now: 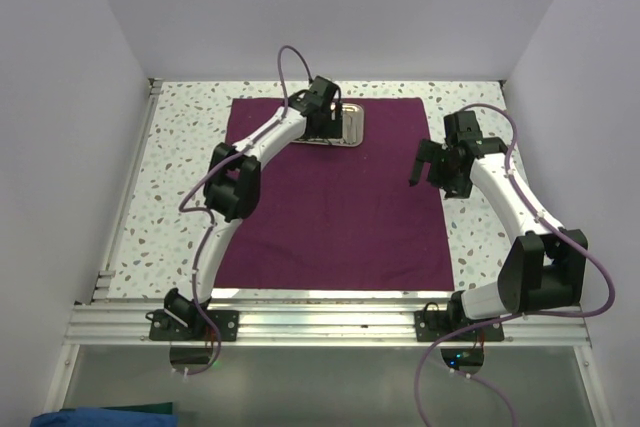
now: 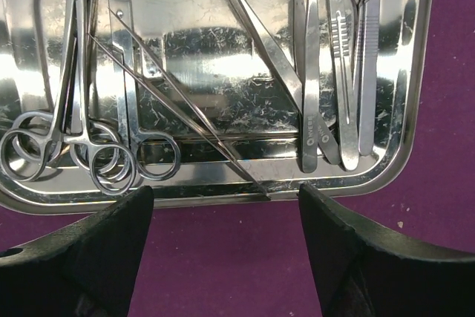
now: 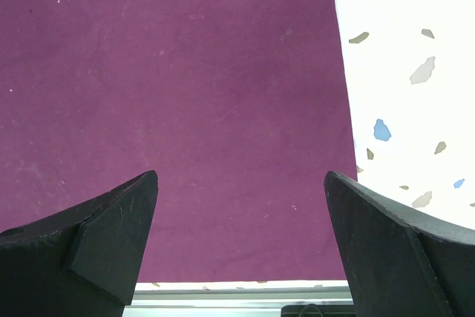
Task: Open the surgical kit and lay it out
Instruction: Pick up the medical item from the container.
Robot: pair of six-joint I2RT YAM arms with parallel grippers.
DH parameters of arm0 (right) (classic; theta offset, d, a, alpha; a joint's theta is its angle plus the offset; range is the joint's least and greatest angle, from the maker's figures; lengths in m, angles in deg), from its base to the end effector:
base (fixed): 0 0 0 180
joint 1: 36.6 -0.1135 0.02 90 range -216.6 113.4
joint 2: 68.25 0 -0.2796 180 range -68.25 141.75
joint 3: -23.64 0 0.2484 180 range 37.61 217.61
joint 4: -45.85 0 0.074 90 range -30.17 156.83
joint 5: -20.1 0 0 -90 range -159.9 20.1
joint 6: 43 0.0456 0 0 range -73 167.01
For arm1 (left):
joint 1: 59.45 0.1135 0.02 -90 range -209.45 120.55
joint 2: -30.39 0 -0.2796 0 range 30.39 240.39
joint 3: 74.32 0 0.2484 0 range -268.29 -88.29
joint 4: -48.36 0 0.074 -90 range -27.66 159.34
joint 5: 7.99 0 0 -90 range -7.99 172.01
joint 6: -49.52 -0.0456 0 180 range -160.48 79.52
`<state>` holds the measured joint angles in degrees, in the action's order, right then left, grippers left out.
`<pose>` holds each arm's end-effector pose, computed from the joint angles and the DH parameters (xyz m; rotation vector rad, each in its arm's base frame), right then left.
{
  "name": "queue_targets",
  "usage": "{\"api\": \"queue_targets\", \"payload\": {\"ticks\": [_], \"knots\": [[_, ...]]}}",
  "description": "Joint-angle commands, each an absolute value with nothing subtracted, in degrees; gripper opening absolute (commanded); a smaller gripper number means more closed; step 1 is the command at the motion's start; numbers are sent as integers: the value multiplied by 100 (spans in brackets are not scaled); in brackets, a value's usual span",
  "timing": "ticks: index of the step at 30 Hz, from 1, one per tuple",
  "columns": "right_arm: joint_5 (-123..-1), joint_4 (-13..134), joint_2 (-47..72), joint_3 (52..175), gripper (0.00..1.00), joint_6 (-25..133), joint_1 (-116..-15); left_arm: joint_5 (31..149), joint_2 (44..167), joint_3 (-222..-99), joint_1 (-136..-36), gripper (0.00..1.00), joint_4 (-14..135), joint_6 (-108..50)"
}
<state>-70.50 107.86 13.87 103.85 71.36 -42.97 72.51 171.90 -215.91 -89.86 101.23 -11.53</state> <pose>0.2808 0.0309 0.2748 0.4247 2.6622 0.1518 0.4861 -0.2766 0.1931 -0.0379 2.4891 -0.2351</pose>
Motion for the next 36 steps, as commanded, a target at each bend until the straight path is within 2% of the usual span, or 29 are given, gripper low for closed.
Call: {"api": "queue_targets", "payload": {"ticks": [1,9,15,18,22,26,29,30,36], "knots": [[-7105,10658,1410,10380,98,7047,-4302,7155,17295,-21802,-9030,83,10171,-1016],[-7113,10650,1454,10362,98,7038,-4310,7199,17629,-22039,-9047,78,10145,-972],[-7148,10641,1524,10345,98,7030,-4310,7146,17848,-22303,-9047,68,10127,-1016],[-7157,10658,1550,10362,98,7012,-4310,7120,17884,-22338,-9047,58,10127,-1042],[-7175,10650,1621,10371,98,7012,-4302,7119,17927,-22338,-9039,38,10145,-1086],[-7201,10632,1673,10362,98,7012,-4293,7198,17954,-22242,-9039,26,10189,-1104],[-7210,10614,1691,10345,98,7021,-4293,7243,17971,-22224,-9039,11,10233,-1130],[-7201,10614,1709,10344,98,7021,-4293,7225,17963,-22224,-9030,1,10250,-1148],[-7210,10632,1717,10397,96,7012,-4293,7146,17673,-22154,-8916,0,10268,-1148]]}}
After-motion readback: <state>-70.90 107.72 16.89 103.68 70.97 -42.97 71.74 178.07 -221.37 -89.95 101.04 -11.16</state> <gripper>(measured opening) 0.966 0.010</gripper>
